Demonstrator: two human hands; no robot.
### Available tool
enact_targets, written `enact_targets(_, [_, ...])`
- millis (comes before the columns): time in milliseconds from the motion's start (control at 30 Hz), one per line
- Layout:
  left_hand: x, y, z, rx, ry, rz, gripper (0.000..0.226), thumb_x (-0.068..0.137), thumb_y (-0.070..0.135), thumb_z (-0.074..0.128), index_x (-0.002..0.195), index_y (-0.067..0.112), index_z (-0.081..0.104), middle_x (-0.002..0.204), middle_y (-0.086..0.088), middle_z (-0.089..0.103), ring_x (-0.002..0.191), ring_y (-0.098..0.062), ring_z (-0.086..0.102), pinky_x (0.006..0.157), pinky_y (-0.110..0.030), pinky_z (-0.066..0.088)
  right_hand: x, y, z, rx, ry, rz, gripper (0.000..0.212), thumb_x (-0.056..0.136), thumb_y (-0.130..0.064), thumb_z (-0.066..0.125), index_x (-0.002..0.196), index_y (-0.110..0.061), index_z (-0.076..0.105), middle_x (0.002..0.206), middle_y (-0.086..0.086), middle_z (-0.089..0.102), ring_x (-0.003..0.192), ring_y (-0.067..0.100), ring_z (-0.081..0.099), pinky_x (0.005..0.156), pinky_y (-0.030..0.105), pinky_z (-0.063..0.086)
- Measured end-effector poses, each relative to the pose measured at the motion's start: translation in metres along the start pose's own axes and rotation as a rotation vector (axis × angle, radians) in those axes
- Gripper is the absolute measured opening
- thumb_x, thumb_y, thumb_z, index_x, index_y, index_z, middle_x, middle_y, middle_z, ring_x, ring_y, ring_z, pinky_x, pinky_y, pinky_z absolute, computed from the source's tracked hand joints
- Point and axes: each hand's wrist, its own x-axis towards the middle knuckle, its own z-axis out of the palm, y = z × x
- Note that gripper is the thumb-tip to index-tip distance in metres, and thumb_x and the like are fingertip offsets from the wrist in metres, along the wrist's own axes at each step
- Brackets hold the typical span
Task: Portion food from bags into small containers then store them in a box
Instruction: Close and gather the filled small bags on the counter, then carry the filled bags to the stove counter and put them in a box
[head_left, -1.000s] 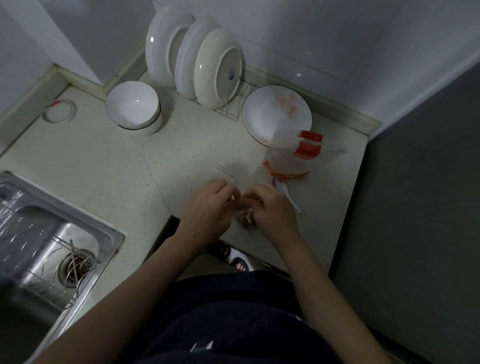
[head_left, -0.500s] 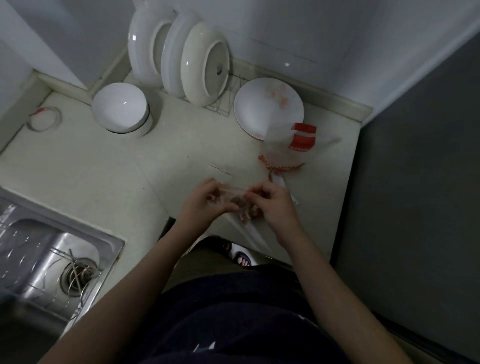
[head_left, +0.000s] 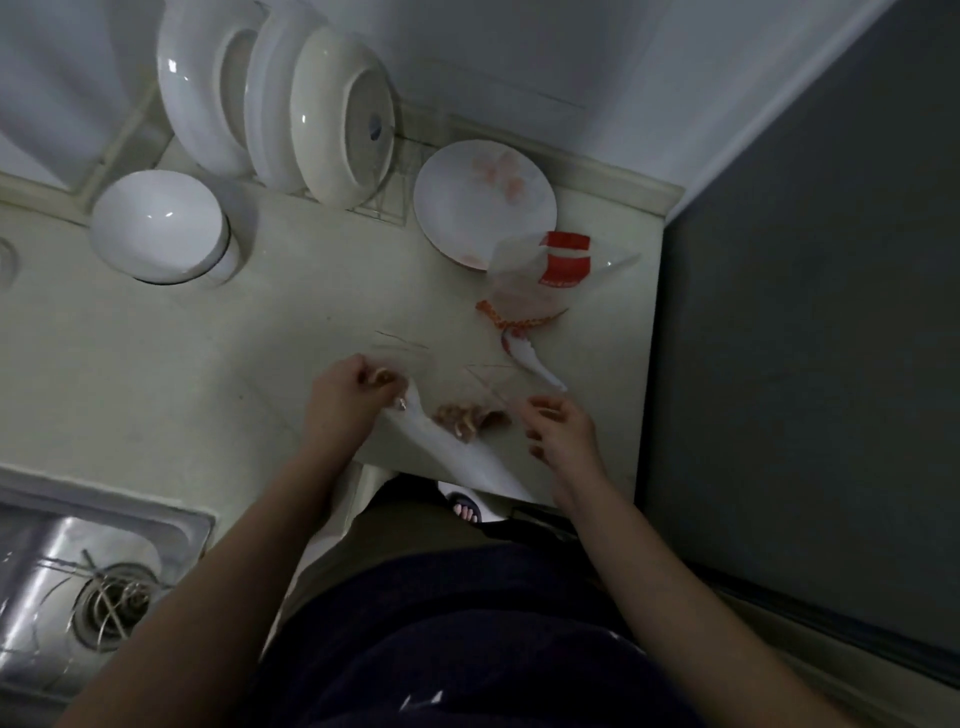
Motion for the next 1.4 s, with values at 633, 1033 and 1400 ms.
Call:
enact_targets(633, [-0.009, -0.005, 0.006, -0.034, -0.125, 0.164, 0.039, 0.074, 0.011, 0.081, 0.064, 0.015, 0.044, 0.076, 0.003, 0.036, 0.073, -0.018, 0.040, 0.056, -0.013, 0.027, 0.029, 0.021, 0.072, -0.503, 0.098, -0.035, 0.068, 0.059, -0.046, 0.082, 0.114, -0.017, 0.053, 0.121, 0.004, 0.058, 0.118, 0.027, 0.049, 0.099, 0.045, 0.043])
enact_targets(1033, [-0.070, -0.029, -0.037, -0.519, -0.199, -0.262, 0.030, 0.079, 0.018, 0.079, 0.108, 0.013, 0.071, 0.098, -0.006, 0.074, 0.094, -0.024, 0.070, 0.087, -0.044, 0.057, -0.003, 0.024, 0.055, -0.223, 0.006, -0.243, 0.019, 0.083, -0.022, 0.069, 0.079, -0.025, 0.052, 0.082, -0.011, 0.062, 0.073, -0.001, 0.057, 0.057, 0.004, 0.042])
enact_targets(1400, [-0.152, -0.038, -0.032, -0.569, -0.191, -0.364, 0.025, 0.078, 0.023, 0.080, 0.100, 0.016, 0.071, 0.093, -0.004, 0.075, 0.089, -0.023, 0.072, 0.083, -0.044, 0.058, -0.052, 0.077, -0.042, 0.047, -0.203, 0.016, 0.033, 0.087, -0.017, 0.066, 0.119, -0.021, 0.059, 0.113, 0.007, 0.067, 0.100, 0.022, 0.066, 0.066, 0.033, 0.055])
